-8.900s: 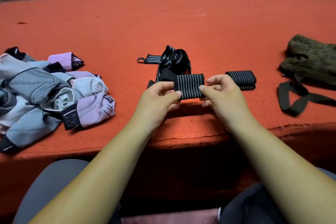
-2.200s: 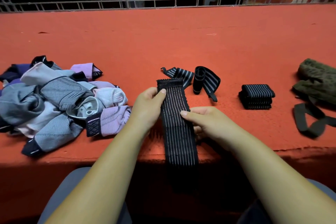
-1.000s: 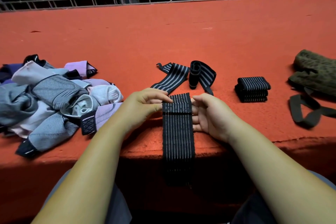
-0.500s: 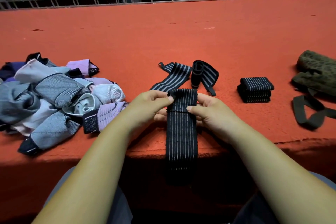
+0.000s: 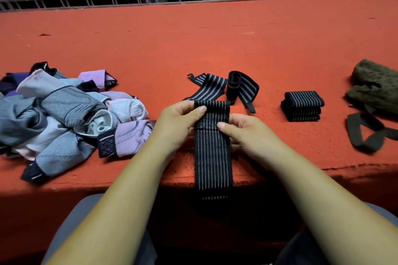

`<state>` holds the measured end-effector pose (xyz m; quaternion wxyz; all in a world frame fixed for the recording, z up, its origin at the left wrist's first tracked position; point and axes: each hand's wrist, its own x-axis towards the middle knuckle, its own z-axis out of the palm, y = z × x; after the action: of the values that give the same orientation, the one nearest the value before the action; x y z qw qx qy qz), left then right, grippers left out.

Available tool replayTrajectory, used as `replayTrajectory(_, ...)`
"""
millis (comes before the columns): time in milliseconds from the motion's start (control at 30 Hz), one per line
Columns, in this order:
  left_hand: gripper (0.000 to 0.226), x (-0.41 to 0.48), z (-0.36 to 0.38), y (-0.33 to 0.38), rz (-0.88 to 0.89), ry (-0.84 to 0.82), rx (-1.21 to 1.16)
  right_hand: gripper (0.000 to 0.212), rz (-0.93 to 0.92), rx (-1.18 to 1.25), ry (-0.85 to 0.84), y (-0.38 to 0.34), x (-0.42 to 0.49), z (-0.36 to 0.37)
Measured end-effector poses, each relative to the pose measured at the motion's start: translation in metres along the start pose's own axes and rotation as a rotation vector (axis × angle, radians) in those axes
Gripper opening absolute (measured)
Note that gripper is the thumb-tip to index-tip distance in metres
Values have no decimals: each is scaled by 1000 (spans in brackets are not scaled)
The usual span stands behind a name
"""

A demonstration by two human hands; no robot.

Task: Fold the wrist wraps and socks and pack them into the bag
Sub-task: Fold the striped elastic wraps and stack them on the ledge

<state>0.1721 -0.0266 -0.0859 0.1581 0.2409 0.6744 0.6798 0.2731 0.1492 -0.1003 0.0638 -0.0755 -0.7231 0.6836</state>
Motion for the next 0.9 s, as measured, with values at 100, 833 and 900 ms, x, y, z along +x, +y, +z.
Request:
replayTrajectory(100, 24, 1, -2, -2, -75, -36, -35, 15, -16, -67, 74, 2, 1, -2)
replayTrajectory(833, 21, 2, -3, 1, -243, -124, -228, 27, -51, 197, 100, -5, 4, -10)
replayTrajectory(900, 16, 2, 0, -2, -201, -121, -232, 28, -60, 186, 121, -5, 2, -9)
